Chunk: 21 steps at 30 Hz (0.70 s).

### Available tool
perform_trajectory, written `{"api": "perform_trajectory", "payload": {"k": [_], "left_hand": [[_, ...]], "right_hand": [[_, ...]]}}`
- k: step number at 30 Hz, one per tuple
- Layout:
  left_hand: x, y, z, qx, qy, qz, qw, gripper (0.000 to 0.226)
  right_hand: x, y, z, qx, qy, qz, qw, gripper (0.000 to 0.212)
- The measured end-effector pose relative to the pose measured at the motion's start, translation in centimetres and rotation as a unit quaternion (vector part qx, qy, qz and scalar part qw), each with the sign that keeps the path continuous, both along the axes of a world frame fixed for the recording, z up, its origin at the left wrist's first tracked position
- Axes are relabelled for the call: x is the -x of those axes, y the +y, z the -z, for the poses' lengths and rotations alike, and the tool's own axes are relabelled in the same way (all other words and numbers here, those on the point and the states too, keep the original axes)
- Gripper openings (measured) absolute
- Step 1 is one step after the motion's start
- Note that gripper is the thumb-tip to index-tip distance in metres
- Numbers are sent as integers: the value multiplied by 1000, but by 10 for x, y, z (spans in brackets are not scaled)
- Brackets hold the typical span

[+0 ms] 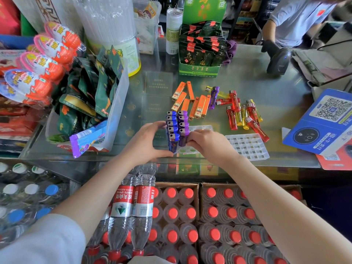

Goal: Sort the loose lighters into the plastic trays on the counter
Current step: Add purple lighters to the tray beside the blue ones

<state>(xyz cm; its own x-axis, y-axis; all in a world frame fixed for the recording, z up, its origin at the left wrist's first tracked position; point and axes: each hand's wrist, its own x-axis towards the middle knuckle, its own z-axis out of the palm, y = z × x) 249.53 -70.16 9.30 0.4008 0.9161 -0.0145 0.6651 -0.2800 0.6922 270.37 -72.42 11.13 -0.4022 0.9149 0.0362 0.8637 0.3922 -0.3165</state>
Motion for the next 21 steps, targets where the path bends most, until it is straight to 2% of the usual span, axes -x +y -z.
{"api": "perform_trajectory", "payload": {"k": [6,9,12,15,21], "left_hand": [[-1,2,-1,7,1,3,1000,82],[-3,5,-2,4,-4,7,1000,81],[-3,10,-2,7,-2,14,1000,81],[-4,14,-3,10,0,22,1000,81],[-6,18,-6,28,12,28,999,78]], "right_hand": [[1,0,3,-6,40,48,998,16],[-11,12,-3,-42,143,156,977,17],[-27,37,-10,-32,195,280,939,21],[-40,66,-7,-12,199,349,916,24],[-42,109,7,43,143,401,904,20]]}}
